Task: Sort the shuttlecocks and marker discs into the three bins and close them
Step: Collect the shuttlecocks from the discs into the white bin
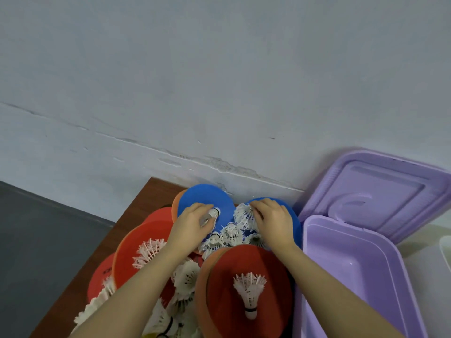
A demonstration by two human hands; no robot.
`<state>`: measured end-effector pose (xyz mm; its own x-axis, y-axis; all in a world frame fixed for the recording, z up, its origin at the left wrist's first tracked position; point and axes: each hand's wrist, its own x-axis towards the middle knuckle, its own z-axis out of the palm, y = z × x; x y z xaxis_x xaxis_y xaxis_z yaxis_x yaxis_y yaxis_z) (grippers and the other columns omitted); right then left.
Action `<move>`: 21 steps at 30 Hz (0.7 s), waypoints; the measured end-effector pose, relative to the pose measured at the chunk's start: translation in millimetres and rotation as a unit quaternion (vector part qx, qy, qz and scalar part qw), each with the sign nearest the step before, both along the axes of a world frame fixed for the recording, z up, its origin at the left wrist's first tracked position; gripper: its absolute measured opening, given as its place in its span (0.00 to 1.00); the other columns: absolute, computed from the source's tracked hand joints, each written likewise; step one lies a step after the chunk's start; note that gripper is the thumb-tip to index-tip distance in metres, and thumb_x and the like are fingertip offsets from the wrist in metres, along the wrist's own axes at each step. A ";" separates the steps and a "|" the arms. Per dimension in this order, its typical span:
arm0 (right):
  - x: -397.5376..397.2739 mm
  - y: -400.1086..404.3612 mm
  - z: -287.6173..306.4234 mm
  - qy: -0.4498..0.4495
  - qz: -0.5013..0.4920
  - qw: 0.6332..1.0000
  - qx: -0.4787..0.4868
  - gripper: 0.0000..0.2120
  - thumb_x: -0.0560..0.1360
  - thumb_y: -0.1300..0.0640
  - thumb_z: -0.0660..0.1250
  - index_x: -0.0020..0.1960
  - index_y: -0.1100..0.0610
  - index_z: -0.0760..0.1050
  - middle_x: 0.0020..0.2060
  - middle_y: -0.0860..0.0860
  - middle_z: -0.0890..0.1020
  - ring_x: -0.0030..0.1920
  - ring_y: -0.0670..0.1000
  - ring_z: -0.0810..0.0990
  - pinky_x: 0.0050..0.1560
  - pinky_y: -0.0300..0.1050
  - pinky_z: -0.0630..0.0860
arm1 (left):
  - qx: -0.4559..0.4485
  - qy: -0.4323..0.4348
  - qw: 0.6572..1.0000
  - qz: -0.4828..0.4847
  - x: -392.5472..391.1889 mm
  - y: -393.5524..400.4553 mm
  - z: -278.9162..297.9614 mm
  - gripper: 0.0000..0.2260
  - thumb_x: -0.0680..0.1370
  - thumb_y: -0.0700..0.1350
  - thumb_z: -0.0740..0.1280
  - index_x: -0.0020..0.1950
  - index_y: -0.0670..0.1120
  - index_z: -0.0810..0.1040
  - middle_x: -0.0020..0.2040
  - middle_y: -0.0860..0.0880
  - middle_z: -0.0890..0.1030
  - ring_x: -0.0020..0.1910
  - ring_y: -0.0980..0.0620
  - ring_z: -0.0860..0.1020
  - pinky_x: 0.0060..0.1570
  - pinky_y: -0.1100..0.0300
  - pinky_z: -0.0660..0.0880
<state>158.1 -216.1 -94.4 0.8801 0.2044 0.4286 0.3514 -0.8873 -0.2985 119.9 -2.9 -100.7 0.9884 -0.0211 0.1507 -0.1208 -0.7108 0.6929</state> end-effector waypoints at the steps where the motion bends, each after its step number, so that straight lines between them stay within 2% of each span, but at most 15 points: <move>1: -2.6 -1.6 5.9 -0.018 -0.001 1.000 0.003 0.14 0.73 0.52 0.58 0.41 0.54 0.81 0.35 0.49 0.81 0.34 0.55 0.79 0.35 0.45 0.73 | 0.001 -0.027 1.000 0.004 -2.2 -0.8 5.8 0.17 0.77 0.44 0.67 0.65 0.43 0.75 0.60 0.48 0.76 0.61 0.52 0.73 0.59 0.65 0.65; 4: -9.7 -10.3 27.1 -0.068 -0.003 0.997 0.018 0.09 0.70 0.56 0.63 0.42 0.55 0.81 0.35 0.50 0.81 0.34 0.56 0.79 0.35 0.46 0.74 | 0.033 -0.118 0.993 -0.001 -6.9 -7.1 31.8 0.13 0.75 0.42 0.68 0.59 0.42 0.78 0.55 0.48 0.80 0.55 0.52 0.76 0.58 0.76 0.57; 5: -12.5 -14.5 35.9 -0.077 -0.003 0.997 0.030 0.07 0.69 0.58 0.65 0.43 0.56 0.81 0.36 0.50 0.81 0.34 0.55 0.80 0.35 0.46 0.74 | 0.034 -0.141 0.989 -0.010 -8.7 -11.0 41.8 0.12 0.75 0.43 0.67 0.58 0.42 0.79 0.53 0.48 0.80 0.53 0.53 0.77 0.58 0.77 0.59; 8: -25.5 -34.8 61.5 -0.104 0.003 0.993 0.057 0.06 0.69 0.60 0.66 0.44 0.57 0.81 0.36 0.50 0.82 0.35 0.55 0.80 0.36 0.45 0.73 | 0.036 -0.196 0.980 -0.025 -15.5 -30.6 70.9 0.14 0.74 0.47 0.65 0.55 0.41 0.81 0.51 0.47 0.81 0.49 0.52 0.78 0.52 0.67 0.70; 13: -64.5 -98.6 96.8 -0.143 -0.006 0.986 0.088 0.06 0.72 0.60 0.66 0.45 0.58 0.81 0.35 0.51 0.81 0.32 0.56 0.78 0.33 0.46 0.74 | 0.037 -0.295 0.951 -0.085 -35.0 -96.0 113.5 0.14 0.75 0.47 0.64 0.54 0.40 0.80 0.50 0.45 0.81 0.48 0.50 0.77 0.50 0.60 0.73; 16: -93.4 -149.8 111.2 -0.156 -0.031 0.984 0.080 0.06 0.71 0.60 0.66 0.45 0.58 0.81 0.36 0.50 0.81 0.33 0.55 0.78 0.35 0.44 0.72 | 0.031 -0.348 0.930 -0.115 -47.4 -148.7 131.0 0.12 0.74 0.44 0.65 0.53 0.39 0.81 0.48 0.44 0.81 0.46 0.50 0.76 0.49 0.58 0.73; 21: -135.8 -247.7 123.7 -0.167 -0.067 0.982 0.064 0.07 0.71 0.60 0.65 0.46 0.59 0.81 0.37 0.52 0.80 0.35 0.57 0.79 0.35 0.50 0.76 | -0.006 -0.364 0.914 -0.178 -74.2 -249.3 145.6 0.10 0.75 0.44 0.65 0.53 0.41 0.80 0.47 0.45 0.81 0.46 0.51 0.76 0.48 0.59 0.73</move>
<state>22.2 -463.8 29.4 0.7016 0.0227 0.7122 0.3320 -0.8948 -0.2985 45.8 -252.2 44.8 0.5564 -0.3153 0.7688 -0.7752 -0.5302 0.3435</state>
